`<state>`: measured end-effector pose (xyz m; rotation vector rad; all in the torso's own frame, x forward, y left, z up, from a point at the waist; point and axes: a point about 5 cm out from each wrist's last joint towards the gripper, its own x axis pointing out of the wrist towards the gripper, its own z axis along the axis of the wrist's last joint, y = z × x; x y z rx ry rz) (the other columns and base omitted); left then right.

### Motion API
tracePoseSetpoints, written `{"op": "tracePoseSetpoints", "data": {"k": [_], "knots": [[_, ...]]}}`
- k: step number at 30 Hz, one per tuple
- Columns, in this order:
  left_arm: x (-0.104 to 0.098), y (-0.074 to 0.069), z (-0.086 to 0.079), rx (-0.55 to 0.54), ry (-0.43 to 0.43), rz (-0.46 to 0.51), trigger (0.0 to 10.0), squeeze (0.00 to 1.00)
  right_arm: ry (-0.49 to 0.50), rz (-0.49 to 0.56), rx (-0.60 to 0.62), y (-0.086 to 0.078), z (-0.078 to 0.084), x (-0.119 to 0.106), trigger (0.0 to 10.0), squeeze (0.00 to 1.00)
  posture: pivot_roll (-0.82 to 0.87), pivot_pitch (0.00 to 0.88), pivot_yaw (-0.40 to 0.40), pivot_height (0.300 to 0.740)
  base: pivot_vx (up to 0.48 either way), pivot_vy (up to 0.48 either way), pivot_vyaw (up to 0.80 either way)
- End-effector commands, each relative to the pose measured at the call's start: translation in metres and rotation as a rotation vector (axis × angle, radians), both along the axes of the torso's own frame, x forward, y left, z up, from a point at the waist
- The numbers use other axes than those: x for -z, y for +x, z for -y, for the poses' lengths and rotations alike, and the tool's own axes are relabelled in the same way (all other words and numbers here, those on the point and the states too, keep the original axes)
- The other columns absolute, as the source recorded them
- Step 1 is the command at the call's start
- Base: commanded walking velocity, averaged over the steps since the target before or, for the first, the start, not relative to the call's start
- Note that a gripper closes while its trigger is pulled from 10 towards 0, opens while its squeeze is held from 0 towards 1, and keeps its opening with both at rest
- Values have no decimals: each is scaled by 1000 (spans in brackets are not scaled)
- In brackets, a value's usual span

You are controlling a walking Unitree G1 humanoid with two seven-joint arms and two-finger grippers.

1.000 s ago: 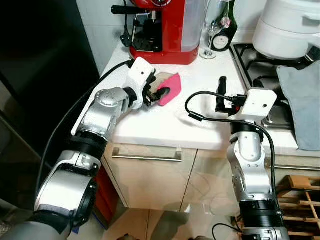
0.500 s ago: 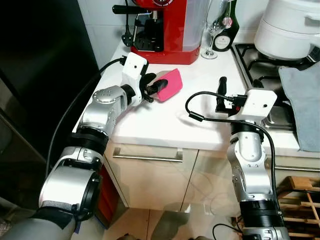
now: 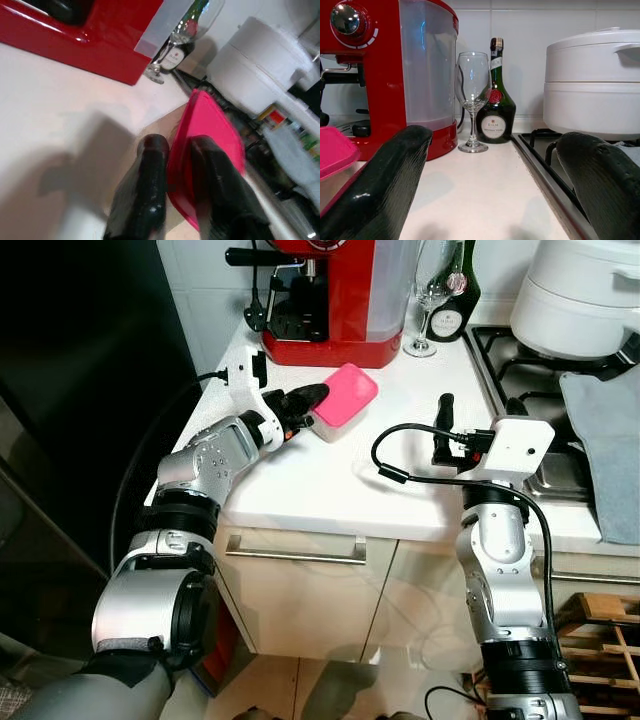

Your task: Restocking fridge

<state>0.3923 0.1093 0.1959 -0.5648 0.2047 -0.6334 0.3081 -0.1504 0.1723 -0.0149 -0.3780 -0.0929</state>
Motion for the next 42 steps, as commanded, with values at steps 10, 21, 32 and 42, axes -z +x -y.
{"op": "tracePoseSetpoints", "data": {"k": [10,21,32,42], "knots": [[-35,-5,14,-23,-106,8,0,0,-1,-11,-29,5,-4,-2,10000,0,-37,0,41,740,0,0,0],[-46,-14,16,-7,-69,68,0,0,19,2,-167,13,-5,-12,10000,0,-35,0,48,740,0,0,0],[-46,-11,-14,35,74,160,0,0,47,-89,-551,32,34,-50,10000,1000,-29,0,43,740,0,0,0],[-57,-14,-32,174,137,268,0,0,-75,-191,-887,23,46,-65,10000,1000,-23,0,33,740,0,0,0]]}}
